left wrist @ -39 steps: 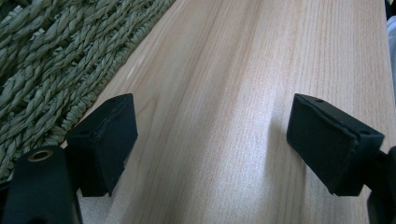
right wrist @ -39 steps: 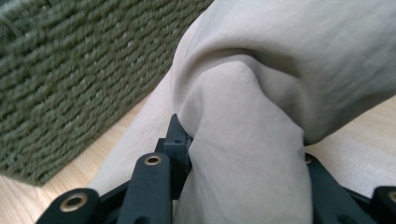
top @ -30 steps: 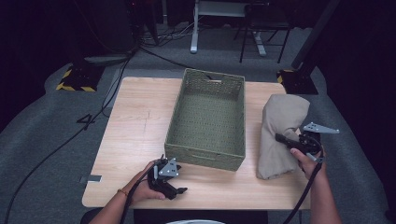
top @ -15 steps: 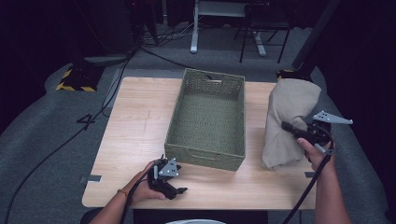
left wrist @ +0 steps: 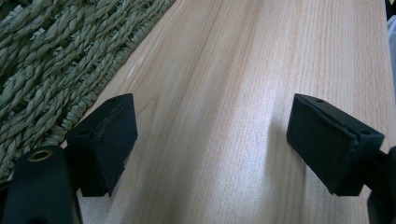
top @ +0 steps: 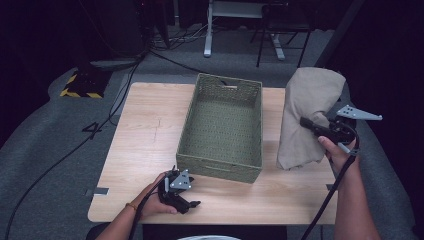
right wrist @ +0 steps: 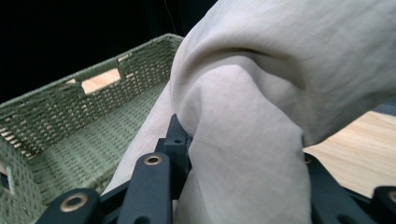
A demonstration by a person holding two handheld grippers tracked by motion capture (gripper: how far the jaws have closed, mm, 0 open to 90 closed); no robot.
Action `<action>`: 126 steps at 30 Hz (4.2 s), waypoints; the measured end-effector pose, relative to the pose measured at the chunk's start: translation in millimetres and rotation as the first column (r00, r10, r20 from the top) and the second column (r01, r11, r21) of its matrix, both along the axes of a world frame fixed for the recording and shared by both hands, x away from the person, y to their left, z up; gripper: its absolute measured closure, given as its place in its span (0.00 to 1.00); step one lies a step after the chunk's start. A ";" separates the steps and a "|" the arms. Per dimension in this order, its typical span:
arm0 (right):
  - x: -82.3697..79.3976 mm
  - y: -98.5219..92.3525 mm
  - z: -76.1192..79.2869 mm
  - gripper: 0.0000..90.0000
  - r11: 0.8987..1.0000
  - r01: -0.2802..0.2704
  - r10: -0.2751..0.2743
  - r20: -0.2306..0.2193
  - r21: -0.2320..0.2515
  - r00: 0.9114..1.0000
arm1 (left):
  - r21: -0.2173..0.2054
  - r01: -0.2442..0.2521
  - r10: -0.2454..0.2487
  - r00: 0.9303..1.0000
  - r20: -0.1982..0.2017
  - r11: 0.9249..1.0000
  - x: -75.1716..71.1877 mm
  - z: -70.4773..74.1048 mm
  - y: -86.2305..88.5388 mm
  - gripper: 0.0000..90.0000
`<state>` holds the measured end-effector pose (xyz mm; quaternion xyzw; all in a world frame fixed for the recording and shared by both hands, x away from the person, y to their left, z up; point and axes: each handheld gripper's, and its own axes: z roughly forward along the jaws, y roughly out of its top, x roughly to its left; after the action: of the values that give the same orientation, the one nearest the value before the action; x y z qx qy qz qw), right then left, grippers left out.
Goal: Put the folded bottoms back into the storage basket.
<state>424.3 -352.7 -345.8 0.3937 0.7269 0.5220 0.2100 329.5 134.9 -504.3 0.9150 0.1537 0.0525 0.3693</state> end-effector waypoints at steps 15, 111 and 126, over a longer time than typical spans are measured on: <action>7.9 20.0 27.4 0.73 1.000 -0.029 0.028 0.030 0.004 0.999 | 0.003 0.001 -0.001 1.000 0.000 1.000 0.0 0.3 0.2 0.19; 79.6 252.2 -55.1 0.72 0.814 -0.438 0.274 -0.413 -0.381 0.869 | 0.004 -0.003 0.003 1.000 -0.006 1.000 -0.7 0.3 1.3 0.19; 82.4 263.4 -68.6 0.66 0.749 -0.472 0.225 -0.492 -0.465 0.841 | 0.004 -0.003 0.003 1.000 -0.005 1.000 -0.7 0.2 1.2 0.19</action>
<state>506.7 -89.3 -414.5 0.2657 0.9374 0.2173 0.0586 328.8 136.1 -504.1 0.9155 0.1561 0.0510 0.3672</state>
